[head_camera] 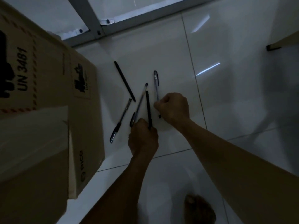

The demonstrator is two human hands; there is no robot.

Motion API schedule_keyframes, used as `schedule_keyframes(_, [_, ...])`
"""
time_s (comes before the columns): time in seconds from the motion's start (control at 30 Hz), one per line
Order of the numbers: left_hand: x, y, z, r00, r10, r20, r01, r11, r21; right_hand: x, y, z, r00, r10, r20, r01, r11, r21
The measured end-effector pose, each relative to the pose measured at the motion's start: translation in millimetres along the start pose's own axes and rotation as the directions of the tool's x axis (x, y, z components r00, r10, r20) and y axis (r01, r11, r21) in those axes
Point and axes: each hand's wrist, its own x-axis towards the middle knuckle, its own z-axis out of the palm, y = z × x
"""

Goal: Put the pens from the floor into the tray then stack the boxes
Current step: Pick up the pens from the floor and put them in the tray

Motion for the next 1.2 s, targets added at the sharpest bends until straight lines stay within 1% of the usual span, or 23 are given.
schedule_keyframes(0.07, [0,1,-3,0.999,-0.015,0.034,0.019,0.992,-0.121,-8,8,-6,0.997,0.070,0.038,-0.074,0.992,0.101])
schedule_keyframes(0.13, [-1,2,-9,0.994,-0.046,0.101,0.070,0.967,-0.243,-17,15,-12,0.971,0.177,0.158,-0.209,0.954,0.214])
schedule_keyframes(0.17, [-3,3,-12,0.989,-0.059,0.134,0.097,0.951,-0.294,-23,17,-15,0.939,0.234,0.253,-0.299,0.919,0.259])
schedule_keyframes(0.23, [-11,8,-21,0.984,-0.060,0.168,0.119,0.925,-0.362,-36,14,-26,0.846,0.302,0.439,-0.454,0.841,0.295])
schedule_keyframes(0.27, [-16,11,-25,0.983,-0.051,0.176,0.116,0.918,-0.380,-43,13,-32,0.812,0.311,0.494,-0.502,0.803,0.321])
schedule_keyframes(0.3, [-22,14,-30,0.982,-0.041,0.184,0.113,0.911,-0.396,-49,10,-38,0.797,0.308,0.520,-0.534,0.762,0.366])
schedule_keyframes(0.43, [-52,35,-55,0.982,0.013,0.189,0.076,0.887,-0.456,-79,-6,-68,0.811,0.279,0.515,-0.564,0.609,0.558])
schedule_keyframes(0.6, [-94,70,-103,0.993,0.061,0.104,-0.004,0.880,-0.475,-122,-44,-109,0.820,0.242,0.519,-0.566,0.479,0.671])
schedule_keyframes(0.73, [-137,102,-157,0.989,0.145,0.041,-0.112,0.888,-0.447,-156,-89,-149,0.840,0.194,0.506,-0.532,0.479,0.698])
schedule_keyframes(0.83, [-174,124,-203,0.969,0.246,0.002,-0.226,0.893,-0.389,-187,-130,-180,0.861,0.183,0.475,-0.499,0.490,0.715])
schedule_keyframes(0.97, [-226,154,-261,0.949,0.316,-0.003,-0.303,0.910,-0.284,-235,-186,-222,0.897,0.201,0.394,-0.439,0.509,0.740])
schedule_keyframes(1.07, [-275,180,-318,0.924,0.383,0.007,-0.369,0.895,-0.250,-280,-234,-262,0.927,0.183,0.328,-0.376,0.487,0.788])
schedule_keyframes(1.17, [-315,203,-366,0.913,0.405,0.046,-0.395,0.908,-0.138,-324,-272,-296,0.933,0.240,0.268,-0.354,0.485,0.800])
schedule_keyframes(1.2, [-327,208,-379,0.906,0.418,0.063,-0.411,0.906,-0.097,-339,-281,-305,0.933,0.255,0.252,-0.347,0.466,0.814])
